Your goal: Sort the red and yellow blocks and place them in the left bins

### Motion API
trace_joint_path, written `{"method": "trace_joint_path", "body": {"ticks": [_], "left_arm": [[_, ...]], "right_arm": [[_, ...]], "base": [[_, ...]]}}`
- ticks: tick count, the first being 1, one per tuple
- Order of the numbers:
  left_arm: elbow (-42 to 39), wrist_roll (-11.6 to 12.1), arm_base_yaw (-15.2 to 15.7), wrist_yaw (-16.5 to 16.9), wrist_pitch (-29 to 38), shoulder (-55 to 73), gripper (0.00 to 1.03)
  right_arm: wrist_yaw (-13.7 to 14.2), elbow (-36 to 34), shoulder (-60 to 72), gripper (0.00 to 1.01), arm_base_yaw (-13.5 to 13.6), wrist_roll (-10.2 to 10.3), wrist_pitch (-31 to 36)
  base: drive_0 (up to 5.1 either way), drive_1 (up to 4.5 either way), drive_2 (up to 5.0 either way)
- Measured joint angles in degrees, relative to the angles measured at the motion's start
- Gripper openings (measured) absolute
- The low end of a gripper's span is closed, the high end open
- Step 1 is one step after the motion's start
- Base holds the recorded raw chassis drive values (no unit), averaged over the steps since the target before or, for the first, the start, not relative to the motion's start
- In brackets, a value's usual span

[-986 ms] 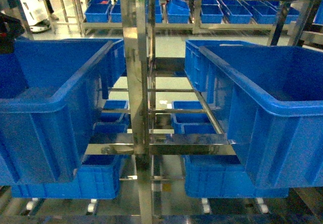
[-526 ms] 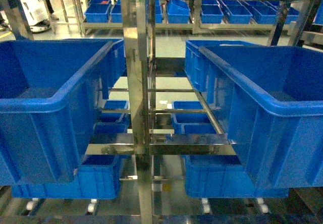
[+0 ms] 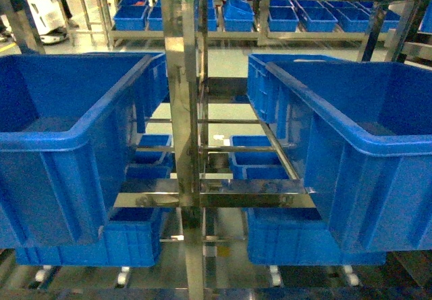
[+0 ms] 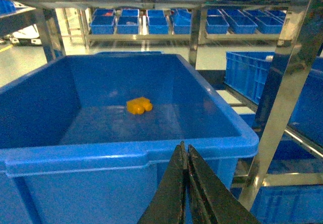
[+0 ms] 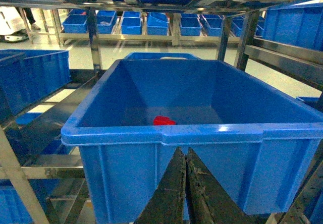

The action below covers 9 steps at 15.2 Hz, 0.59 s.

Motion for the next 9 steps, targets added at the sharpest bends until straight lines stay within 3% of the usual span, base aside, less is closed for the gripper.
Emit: {"method": "trace_joint_path", "body": {"ticks": [2,9], "left_arm": [[-0.9,0.0,0.0,0.0,-5.4,-6.3,0.02],[-1.5,0.0,0.0,0.0,-21.5,-24.0,0.02]], "right_arm": [[0.0,-2.3,-2.3,0.02,0.0,0.0,1.1],[0.0,-2.5,-17.3,0.02,0.0,0.0,-13.2]], "base": [[0.0,0.0,0.0],[0.0,0.0,0.0]]}}
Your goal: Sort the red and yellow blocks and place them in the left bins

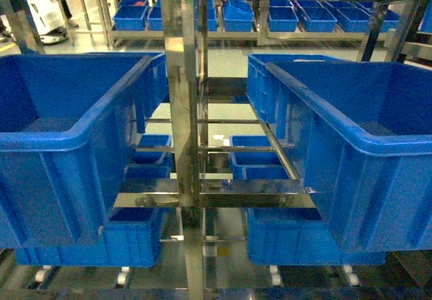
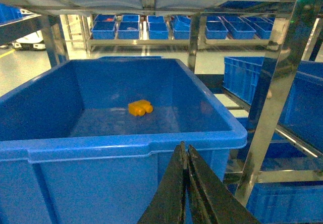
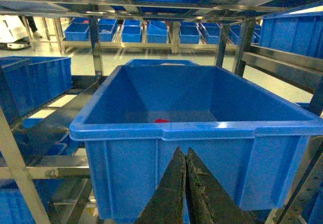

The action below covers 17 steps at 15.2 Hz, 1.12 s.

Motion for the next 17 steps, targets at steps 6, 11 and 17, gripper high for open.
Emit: {"method": "trace_joint_path", "body": {"ticks": [6,11,17], "left_arm": [[0.0,0.0,0.0,0.0,-6.2,-6.4,0.02],[0.0,0.0,0.0,0.0,-11.5,-12.1,0.02],[0.0,0.0,0.0,0.0,-19.3,-19.0,0.02]], "right_arm": [[0.0,0.0,-5.2,0.02,0.0,0.0,-5.2],[0.0,0.0,-9.6,0.02,0.0,0.0,-9.6],[-0.1,0.1,-21.7,0.02,0.0,0.0,-21.9]], "base": [[0.0,0.0,0.0],[0.0,0.0,0.0],[0.0,0.0,0.0]]}}
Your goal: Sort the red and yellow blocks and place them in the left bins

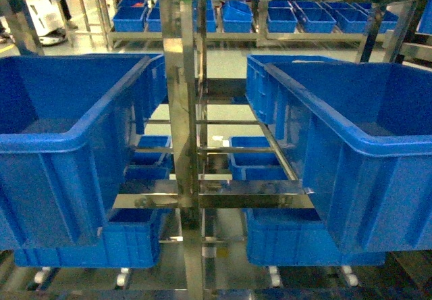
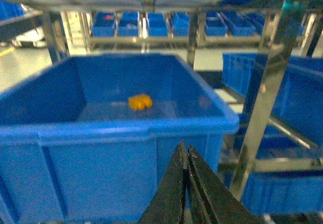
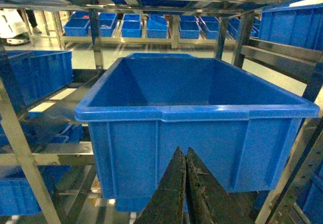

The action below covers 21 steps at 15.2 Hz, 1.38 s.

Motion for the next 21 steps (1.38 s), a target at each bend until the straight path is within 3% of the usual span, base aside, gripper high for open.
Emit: {"method": "trace_joint_path", "body": {"ticks": [1,10,11,18,19,21], "left_arm": [[0.0,0.0,0.0,0.0,-8.5,-6.8,0.02],[0.0,0.0,0.0,0.0,-7.9,-7.8,0.02],[0.0,0.0,0.0,0.0,-7.9,-7.8,0.11],[0.0,0.0,0.0,0.0,-7.9,-7.8,1.0],[0.0,0.0,0.0,0.0,-7.9,-7.8,0.97],[0.0,0.0,0.0,0.0,-7.9,-7.8,0.98]], "right_arm": [[0.1,-0.1,0.1,0.02,0.0,0.0,-0.7],[0.1,-0.1,0.0,0.02,0.0,0.0,-0.4],[0.1,-0.1,0.0,0.04,0.0,0.0,-0.4],[0.1,-0.1,0.0,0.94,0.0,0.0,-0.4],[0.1,-0.1,0.0,0.99,0.0,0.0,-0.4],[0.1,-0.1,0.0,0.98,0.0,0.0,-0.4]], "base": [[0.0,0.0,0.0],[0.0,0.0,0.0],[0.0,0.0,0.0],[0.0,0.0,0.0],[0.0,0.0,0.0],[0.0,0.0,0.0]]}}
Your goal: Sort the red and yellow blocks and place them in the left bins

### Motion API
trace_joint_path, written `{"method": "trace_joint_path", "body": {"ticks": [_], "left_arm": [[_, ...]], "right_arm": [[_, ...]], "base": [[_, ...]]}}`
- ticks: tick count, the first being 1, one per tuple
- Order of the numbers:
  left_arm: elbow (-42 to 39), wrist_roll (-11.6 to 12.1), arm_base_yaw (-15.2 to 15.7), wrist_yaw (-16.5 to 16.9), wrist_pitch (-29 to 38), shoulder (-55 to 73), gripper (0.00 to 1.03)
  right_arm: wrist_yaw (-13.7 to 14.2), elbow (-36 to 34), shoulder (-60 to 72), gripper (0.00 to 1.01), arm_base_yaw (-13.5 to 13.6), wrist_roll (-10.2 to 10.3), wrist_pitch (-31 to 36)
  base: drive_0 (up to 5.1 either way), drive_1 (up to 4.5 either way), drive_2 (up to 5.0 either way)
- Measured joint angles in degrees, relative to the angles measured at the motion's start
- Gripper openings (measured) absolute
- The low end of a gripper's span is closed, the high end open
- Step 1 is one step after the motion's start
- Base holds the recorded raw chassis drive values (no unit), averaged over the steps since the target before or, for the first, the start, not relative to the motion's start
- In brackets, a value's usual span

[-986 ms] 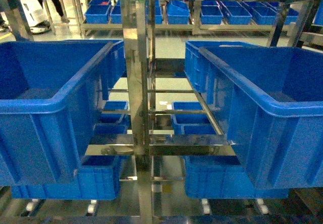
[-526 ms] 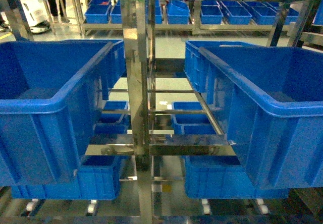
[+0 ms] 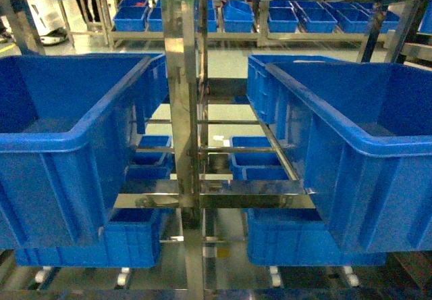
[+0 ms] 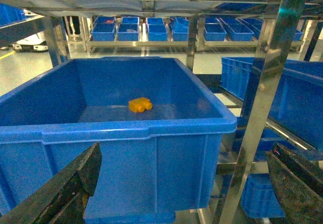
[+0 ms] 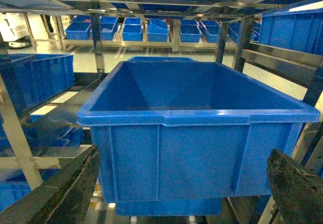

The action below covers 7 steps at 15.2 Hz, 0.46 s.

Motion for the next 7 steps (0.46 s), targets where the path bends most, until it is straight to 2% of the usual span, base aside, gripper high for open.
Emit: {"method": "trace_joint_path", "body": {"ticks": [7], "left_arm": [[0.0,0.0,0.0,0.0,0.0,0.0,0.98]], "right_arm": [[0.0,0.0,0.0,0.98,0.0,0.0,0.0]], "base": [[0.0,0.0,0.0]]}}
